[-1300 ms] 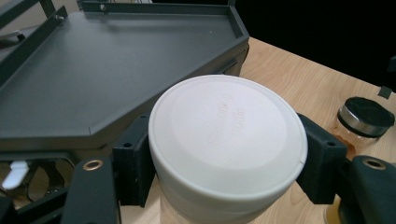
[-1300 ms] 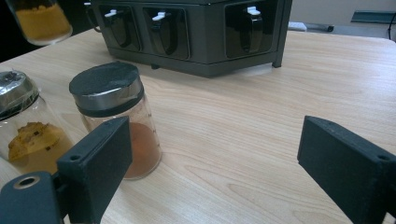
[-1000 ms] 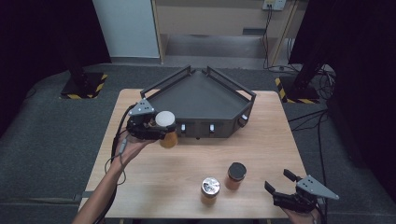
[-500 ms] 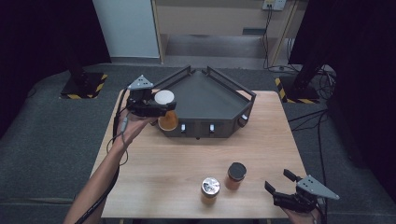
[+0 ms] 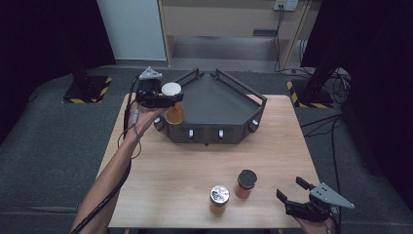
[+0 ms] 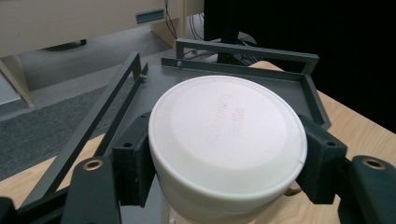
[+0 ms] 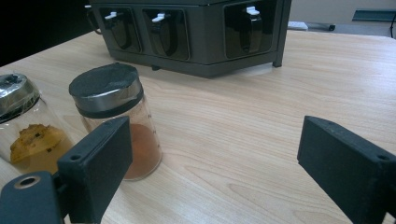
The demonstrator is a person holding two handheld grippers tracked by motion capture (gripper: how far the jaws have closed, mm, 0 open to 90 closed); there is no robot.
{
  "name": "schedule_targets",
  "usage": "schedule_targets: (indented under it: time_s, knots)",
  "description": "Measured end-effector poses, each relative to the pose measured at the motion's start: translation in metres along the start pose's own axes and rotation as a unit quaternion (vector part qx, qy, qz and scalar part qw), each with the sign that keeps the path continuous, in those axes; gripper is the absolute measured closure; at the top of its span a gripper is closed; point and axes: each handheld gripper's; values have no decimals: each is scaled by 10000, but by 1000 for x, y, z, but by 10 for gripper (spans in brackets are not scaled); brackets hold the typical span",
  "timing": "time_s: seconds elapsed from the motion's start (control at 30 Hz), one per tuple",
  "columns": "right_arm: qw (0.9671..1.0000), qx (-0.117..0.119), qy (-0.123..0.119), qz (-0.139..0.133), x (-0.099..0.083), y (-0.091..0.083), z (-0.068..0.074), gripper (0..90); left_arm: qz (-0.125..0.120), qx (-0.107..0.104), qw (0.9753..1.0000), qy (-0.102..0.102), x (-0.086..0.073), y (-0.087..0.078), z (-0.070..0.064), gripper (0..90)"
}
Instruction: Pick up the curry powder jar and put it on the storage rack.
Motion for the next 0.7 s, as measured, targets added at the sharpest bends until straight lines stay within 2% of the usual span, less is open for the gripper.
schedule_targets:
  time_s: [0.23,0.7]
  knots:
    - [10000,3,10,0,0,0,0,104,-17,221,9997,-124,3,12,3,322]
    - [10000,10,37,4,0,0,-1,104,21,568,9982,-212,11,36,3,322]
Point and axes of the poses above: each handheld gripper's, and its own axes: y roughly forward along the jaws, x roughly out of its top, z roughly to its left, and after that the axes turned 3 degrees about -x, right-handed
